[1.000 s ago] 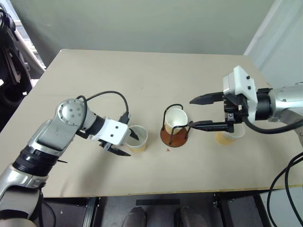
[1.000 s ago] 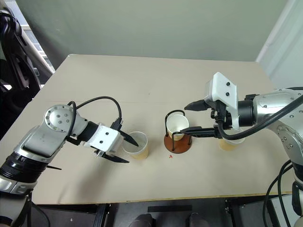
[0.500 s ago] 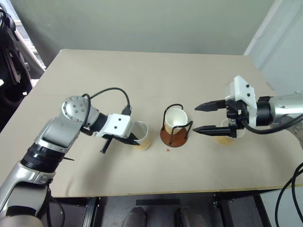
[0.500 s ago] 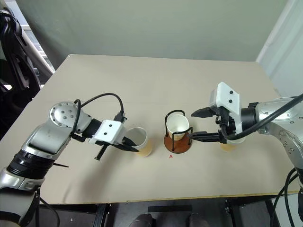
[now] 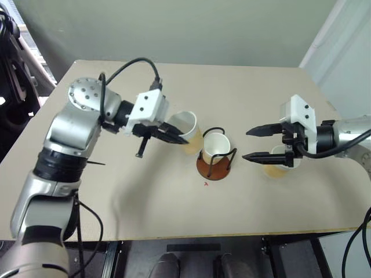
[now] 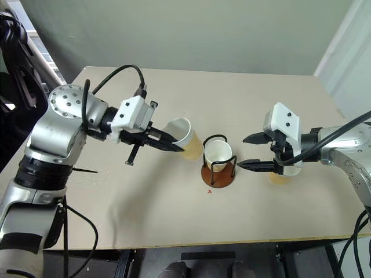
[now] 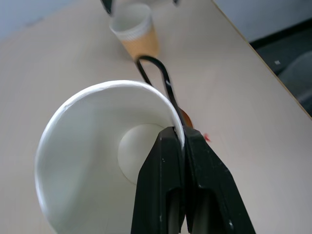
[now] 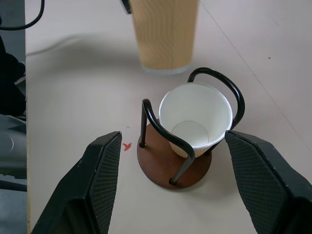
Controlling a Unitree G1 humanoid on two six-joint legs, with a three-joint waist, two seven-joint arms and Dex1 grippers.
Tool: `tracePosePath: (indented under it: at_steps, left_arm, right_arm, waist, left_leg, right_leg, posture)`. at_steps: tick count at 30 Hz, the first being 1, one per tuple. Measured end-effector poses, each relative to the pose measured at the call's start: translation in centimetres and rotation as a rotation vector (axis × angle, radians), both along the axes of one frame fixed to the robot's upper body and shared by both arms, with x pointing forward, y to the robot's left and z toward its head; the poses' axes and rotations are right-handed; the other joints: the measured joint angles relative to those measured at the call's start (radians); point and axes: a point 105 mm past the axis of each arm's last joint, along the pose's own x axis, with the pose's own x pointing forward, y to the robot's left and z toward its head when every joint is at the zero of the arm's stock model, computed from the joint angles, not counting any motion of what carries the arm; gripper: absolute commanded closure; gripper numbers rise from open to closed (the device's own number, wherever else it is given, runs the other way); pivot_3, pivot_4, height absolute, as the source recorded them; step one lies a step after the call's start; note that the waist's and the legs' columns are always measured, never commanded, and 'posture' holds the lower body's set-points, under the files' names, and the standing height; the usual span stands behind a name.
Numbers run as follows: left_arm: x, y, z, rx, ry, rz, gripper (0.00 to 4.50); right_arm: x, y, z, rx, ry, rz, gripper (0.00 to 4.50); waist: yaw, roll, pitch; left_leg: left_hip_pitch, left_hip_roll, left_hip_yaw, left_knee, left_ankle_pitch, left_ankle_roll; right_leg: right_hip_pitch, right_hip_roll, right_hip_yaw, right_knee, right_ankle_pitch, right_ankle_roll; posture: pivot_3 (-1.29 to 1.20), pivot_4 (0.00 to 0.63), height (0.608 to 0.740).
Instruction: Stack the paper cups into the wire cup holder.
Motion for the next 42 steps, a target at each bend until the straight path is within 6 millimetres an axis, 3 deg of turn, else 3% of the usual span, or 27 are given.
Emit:
tracePosePath:
  at_steps: [12,42]
  left_arm:
    - [0.1,-3.3,2.7,-0.083,-0.031,-0.099,4.48]
    - [0.6,-4.1,0.0,-0.013,-0.081,-0.141,4.48]
  right_arm:
    - [0.2,-0.2,-0.1,-0.010,-0.014,-0.011,1.09]
    - [0.2,-0.4,-0.7,-0.008,-0.003,-0.033,1.09]
  waist:
    - [0.001,0.000,0.000]
    - [0.002,0.000,0.000]
  left_leg:
    - [0.000,0.000,0.000,0.000,0.000,0.000]
    - [0.000,0.000,0.000,0.001,0.000,0.000]
  right_leg:
    - [0.001,0.000,0.000,0.000,0.001,0.001]
    - [0.001,0.000,0.000,0.000,0.001,0.002]
  posture:
    - [0.00,0.150,0.740]
    - [0.00,0.150,0.740]
